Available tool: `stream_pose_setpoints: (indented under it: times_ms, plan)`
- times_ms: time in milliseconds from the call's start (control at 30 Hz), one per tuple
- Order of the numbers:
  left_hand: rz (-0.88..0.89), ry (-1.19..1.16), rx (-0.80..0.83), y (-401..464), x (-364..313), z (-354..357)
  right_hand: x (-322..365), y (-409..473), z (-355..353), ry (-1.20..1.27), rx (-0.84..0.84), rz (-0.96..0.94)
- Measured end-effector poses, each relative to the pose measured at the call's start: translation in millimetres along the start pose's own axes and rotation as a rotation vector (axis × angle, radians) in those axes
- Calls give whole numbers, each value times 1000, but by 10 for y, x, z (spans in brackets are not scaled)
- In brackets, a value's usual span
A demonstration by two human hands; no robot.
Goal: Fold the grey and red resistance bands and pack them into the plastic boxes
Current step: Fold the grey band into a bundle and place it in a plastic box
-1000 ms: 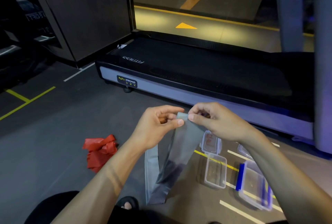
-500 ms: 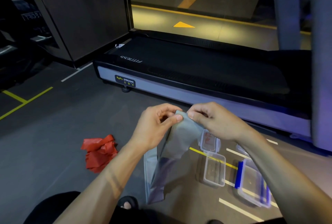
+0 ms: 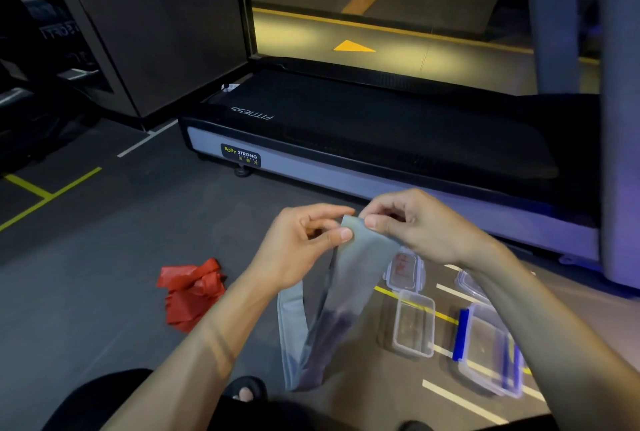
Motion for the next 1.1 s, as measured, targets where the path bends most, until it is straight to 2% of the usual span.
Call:
stream_pose_setpoints:
  times_ms: [167, 367, 567, 767, 867, 1100]
  plan:
    - [-3, -34, 36, -7, -22, 19, -22, -7, 27, 186, 31, -3]
    - [6, 50, 27, -24, -27, 23, -132, -45, 172, 336, 112, 119]
    - [2, 107, -25, -14, 16, 1, -29, -46, 120, 88, 62, 43]
    - [-21, 5, -62, -7, 61, 42, 164, -33, 3, -251, -50, -62]
    - [-10, -50, -44, -9, 85, 78, 290, -30, -115, -319, -112, -113]
    - [51, 1, -28, -63, -54, 188, 543, -4, -334, -360, -193, -158]
Point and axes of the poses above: each hand's wrist, its own y-axis towards the middle knuckle, its own z-axis out of the palm, x = y × z, the point moved 10 cm from there along y, towards the middle knuckle, and after that the axes turned 5 degrees about -z, right-handed, at the moved point
